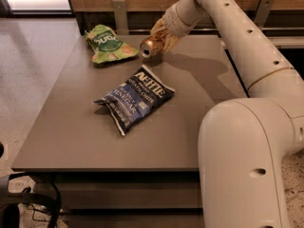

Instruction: Move orange can near green rice chip bag

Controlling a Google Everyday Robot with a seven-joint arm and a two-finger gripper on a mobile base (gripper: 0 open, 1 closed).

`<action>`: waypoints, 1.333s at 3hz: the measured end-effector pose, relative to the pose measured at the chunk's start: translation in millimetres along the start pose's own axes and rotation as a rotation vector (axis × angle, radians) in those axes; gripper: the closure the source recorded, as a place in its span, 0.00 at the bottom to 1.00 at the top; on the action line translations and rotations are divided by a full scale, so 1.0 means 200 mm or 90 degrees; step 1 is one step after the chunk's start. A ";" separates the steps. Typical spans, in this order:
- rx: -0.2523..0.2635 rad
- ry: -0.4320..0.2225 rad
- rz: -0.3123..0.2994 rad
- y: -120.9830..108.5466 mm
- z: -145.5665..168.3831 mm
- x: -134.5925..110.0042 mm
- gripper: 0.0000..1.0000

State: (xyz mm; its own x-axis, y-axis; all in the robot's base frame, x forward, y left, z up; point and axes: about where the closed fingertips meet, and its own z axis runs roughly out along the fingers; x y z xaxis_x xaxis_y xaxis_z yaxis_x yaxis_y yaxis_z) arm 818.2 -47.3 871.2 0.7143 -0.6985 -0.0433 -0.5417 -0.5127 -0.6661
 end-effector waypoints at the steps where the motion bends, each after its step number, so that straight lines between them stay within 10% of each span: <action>1: -0.027 0.005 -0.004 0.01 0.11 -0.04 1.00; 2: -0.034 0.019 -0.009 -0.01 0.17 -0.06 1.00; 4: -0.041 0.011 -0.009 0.01 0.22 -0.08 0.43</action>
Offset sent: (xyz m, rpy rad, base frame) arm 0.0068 0.0352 -0.0234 -0.0864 -0.0052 -0.0228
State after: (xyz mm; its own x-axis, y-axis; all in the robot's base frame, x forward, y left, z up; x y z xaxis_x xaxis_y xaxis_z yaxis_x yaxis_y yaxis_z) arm 825.8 -14.9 837.6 0.7148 -0.6990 -0.0205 -0.5592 -0.5538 -0.6170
